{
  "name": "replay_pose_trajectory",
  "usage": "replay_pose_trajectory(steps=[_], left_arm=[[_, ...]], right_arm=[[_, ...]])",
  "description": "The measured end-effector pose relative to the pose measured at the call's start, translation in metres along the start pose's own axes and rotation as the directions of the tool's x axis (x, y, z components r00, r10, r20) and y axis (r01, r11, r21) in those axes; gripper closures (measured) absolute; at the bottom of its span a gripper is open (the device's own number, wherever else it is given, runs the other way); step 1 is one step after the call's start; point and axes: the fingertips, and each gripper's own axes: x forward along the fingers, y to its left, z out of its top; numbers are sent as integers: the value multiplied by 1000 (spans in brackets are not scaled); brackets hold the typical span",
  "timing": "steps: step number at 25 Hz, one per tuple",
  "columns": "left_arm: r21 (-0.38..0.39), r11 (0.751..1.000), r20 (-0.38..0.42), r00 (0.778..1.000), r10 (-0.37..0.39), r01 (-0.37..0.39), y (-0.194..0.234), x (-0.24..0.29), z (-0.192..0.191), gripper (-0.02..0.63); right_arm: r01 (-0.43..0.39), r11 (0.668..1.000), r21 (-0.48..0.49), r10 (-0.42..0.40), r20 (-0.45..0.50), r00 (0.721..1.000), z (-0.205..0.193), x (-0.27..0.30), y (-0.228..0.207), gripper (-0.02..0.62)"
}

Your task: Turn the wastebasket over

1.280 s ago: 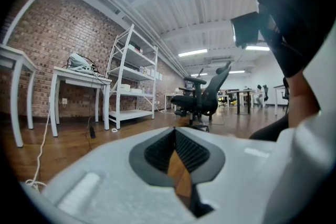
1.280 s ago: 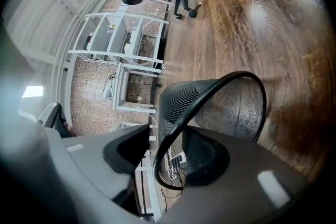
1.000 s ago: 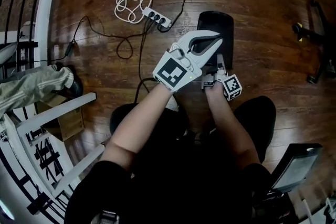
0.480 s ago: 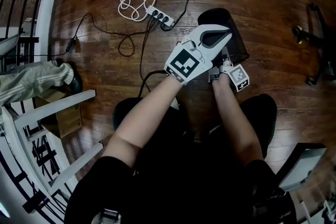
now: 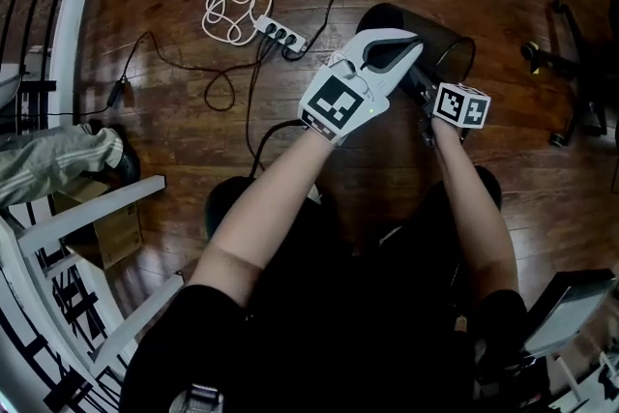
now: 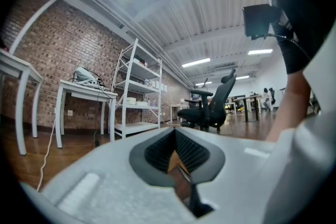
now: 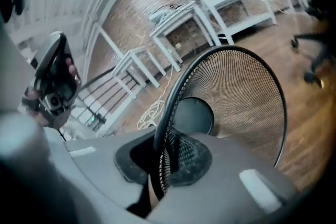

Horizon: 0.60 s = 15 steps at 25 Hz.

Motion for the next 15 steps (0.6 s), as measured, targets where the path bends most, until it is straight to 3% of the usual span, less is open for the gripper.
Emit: replay_pose_trajectory(steps=[2,4,6,9,13,15], left_arm=[[-3,1000,15,1000,2,-2,3,2,4,604],[-9,1000,26,1000,3,-3,4,7,6,604],[-13,1000,28,1000,2,-2,3,11,6,604],[-15,1000,16,1000,-1,1,1,14,2,604],[-30,1000,14,1000,8,-7,4,14,0,604],[-31,999,16,1000,8,-7,7,13,0,604]], right_arm=[[-11,986,-166,-13,-138,990,3,-2,0,585],[-38,945,-326,-58,-281,958,0,-4,-4,584],[-72,879,-472,-135,-391,910,-4,-4,-12,583],[-145,774,-617,-248,-505,827,-14,-5,-21,578],[-270,631,-728,-388,-597,702,-33,-6,-31,575],[-316,561,-765,-433,-596,676,-40,-3,-31,572]])
